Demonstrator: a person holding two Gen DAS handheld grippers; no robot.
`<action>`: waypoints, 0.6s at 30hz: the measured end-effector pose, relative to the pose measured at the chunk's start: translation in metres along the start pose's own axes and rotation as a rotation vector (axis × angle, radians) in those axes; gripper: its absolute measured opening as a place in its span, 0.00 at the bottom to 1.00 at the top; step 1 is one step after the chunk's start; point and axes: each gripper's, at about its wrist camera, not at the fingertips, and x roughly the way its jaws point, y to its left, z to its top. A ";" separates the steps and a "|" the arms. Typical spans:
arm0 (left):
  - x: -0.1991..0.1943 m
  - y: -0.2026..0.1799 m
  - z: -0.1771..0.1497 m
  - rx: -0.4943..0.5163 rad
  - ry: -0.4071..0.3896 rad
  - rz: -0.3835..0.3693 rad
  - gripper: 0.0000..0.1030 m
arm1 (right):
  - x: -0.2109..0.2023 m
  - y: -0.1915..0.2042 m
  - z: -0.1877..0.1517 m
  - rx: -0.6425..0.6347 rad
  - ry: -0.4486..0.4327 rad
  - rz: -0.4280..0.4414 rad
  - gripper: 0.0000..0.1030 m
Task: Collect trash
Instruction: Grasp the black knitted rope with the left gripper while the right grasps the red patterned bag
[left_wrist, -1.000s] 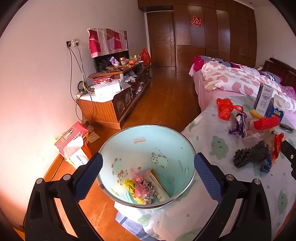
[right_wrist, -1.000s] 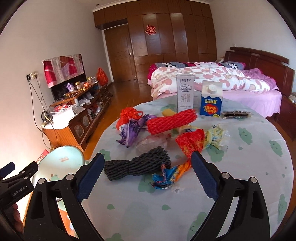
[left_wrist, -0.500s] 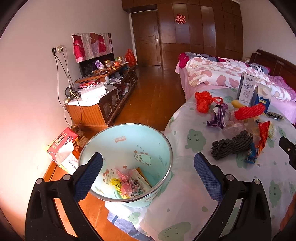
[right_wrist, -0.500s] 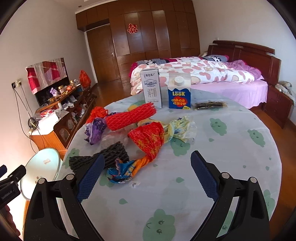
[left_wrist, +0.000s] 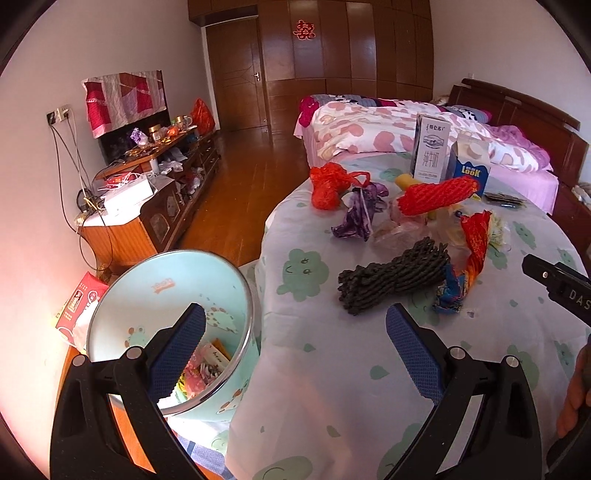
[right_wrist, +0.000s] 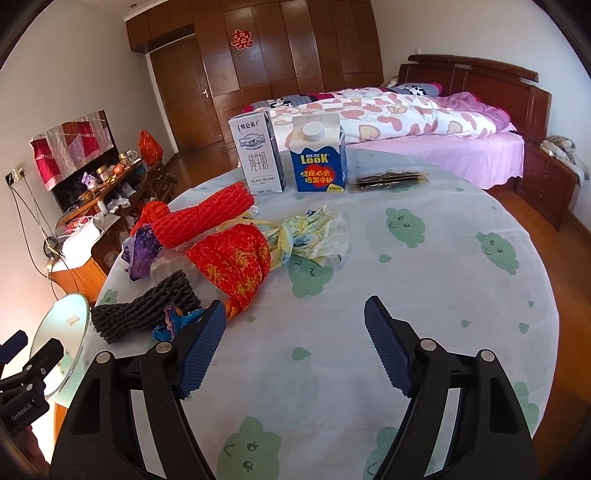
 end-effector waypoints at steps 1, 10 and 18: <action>0.004 -0.004 0.002 0.008 -0.001 -0.003 0.93 | 0.004 0.003 0.001 -0.002 0.011 0.008 0.74; 0.033 -0.024 0.020 0.046 0.007 -0.047 0.92 | 0.057 0.026 0.018 0.001 0.130 0.061 0.72; 0.054 -0.039 0.028 0.082 0.017 -0.082 0.92 | 0.074 0.016 0.019 0.052 0.206 0.153 0.23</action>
